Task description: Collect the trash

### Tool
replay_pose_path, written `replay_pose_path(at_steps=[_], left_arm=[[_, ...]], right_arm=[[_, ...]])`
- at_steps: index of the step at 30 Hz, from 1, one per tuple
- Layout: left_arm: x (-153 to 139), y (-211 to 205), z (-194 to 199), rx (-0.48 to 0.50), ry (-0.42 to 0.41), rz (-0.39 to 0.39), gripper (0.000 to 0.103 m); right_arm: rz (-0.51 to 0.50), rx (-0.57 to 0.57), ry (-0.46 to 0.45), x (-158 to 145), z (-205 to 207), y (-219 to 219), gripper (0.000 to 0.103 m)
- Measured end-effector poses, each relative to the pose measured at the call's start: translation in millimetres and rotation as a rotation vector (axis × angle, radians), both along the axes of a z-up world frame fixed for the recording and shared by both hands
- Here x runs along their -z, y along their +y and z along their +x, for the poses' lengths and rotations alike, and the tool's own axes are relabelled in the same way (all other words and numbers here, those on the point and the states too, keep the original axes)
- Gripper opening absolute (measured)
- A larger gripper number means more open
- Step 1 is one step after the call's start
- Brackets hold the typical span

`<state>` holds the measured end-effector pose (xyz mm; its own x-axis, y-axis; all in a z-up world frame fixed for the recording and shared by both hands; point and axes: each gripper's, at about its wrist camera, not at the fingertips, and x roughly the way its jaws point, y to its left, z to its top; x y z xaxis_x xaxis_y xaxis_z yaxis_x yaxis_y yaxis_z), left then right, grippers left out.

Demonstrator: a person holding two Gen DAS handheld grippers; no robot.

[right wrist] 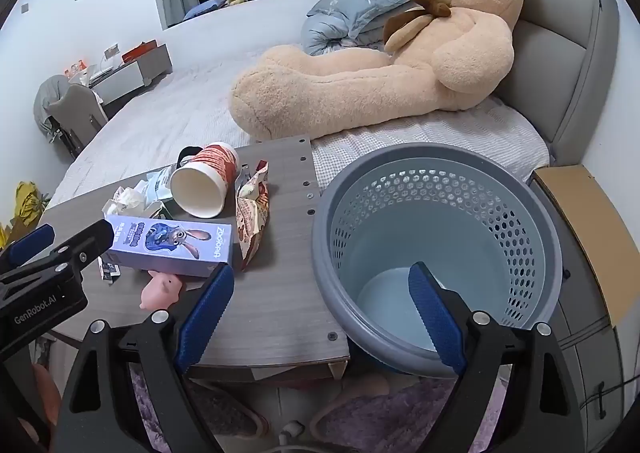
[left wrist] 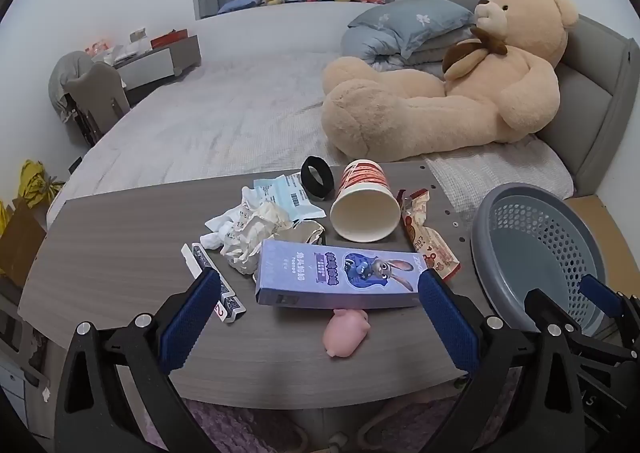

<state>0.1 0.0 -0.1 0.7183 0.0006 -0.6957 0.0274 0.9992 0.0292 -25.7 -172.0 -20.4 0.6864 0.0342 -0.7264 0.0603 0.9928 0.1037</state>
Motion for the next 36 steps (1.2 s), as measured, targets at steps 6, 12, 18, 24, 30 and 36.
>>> replay_pose_path(at_steps=[6, 12, 18, 24, 30, 36], left_arm=[[0, 0, 0, -0.003, 0.004, 0.011, 0.097], [1, -6, -4, -0.003, -0.001, 0.018, 0.097], [-1, -8, -9, -0.004, -0.008, 0.018, 0.097], [-4, -6, -8, 0.005, -0.013, 0.024, 0.097], [-5, -3, -9, 0.005, -0.017, 0.023, 0.097], [-6, -2, -9, 0.004, -0.020, 0.024, 0.097]], right_arm=[[0.002, 0.002, 0.007, 1, -2, 1, 0.085], [0.000, 0.015, 0.003, -2, -3, -9, 0.085], [-0.007, 0.023, -0.010, -5, -7, -5, 0.085], [-0.007, 0.021, -0.015, -8, -9, -6, 0.085], [-0.011, 0.020, -0.022, -13, -9, -5, 0.085], [-0.011, 0.021, -0.026, -18, -8, -5, 0.085]])
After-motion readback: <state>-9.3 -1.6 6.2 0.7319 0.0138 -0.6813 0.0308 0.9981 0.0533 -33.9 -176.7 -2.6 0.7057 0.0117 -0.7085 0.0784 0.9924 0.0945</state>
